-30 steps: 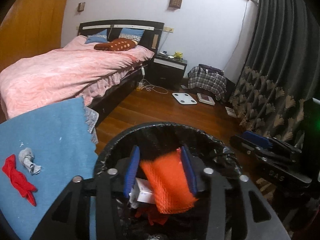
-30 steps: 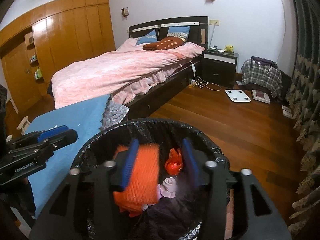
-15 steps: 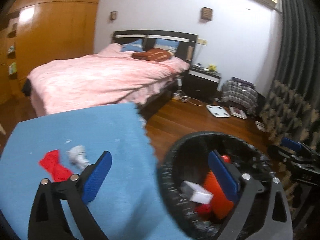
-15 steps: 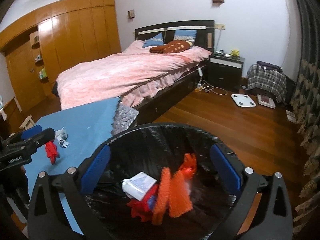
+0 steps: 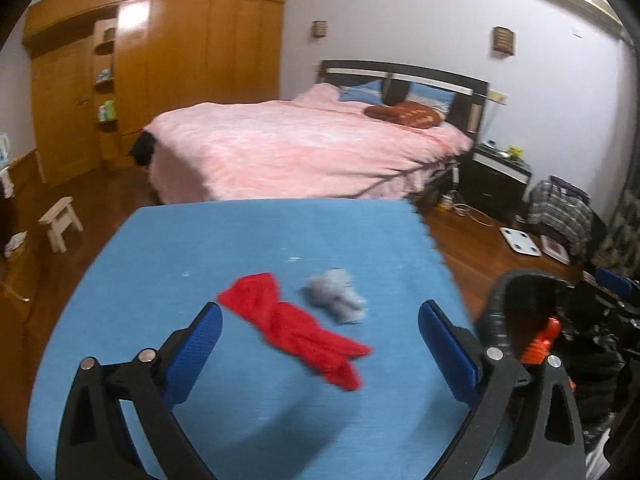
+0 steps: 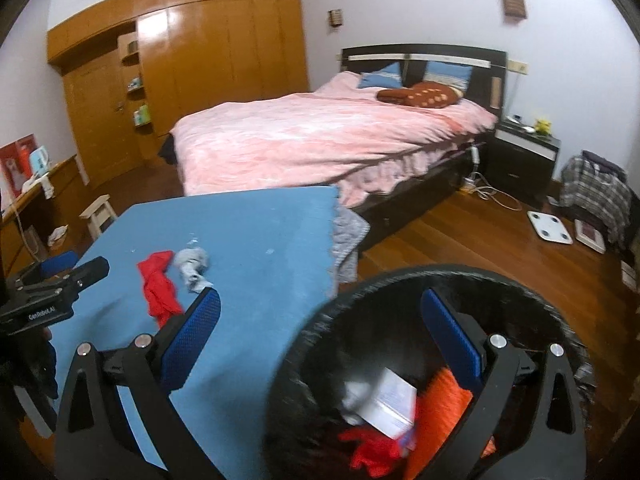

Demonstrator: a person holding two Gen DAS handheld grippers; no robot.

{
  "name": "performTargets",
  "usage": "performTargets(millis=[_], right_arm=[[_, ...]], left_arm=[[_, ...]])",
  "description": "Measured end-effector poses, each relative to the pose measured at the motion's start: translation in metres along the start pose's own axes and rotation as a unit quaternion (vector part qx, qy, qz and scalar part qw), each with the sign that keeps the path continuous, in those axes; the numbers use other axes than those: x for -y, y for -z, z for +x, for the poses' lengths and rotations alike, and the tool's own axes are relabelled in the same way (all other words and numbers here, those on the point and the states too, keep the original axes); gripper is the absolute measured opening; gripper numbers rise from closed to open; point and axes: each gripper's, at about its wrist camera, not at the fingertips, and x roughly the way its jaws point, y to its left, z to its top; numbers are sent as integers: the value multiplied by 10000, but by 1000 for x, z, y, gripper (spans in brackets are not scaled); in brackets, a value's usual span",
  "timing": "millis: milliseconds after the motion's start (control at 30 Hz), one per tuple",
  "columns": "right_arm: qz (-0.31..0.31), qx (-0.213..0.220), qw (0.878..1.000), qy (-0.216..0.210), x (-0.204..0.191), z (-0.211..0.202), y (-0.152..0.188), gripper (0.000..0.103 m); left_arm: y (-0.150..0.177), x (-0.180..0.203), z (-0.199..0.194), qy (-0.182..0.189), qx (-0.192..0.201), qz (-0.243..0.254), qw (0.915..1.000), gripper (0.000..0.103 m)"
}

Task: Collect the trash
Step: 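Move both open tools back over the red glove and grey cloth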

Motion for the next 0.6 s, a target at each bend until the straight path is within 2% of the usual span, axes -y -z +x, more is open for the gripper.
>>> performTargets(millis=[200,600], right_arm=[[-128,-30,9997,-217,-35,30,-10,98],[-340,-518,9969,-482,-96,107,-6,98]], left_arm=[[6,-32,11,-291,-44,-134,9995,96],[18,-80,41,-656,-237,-316,9971,96]])
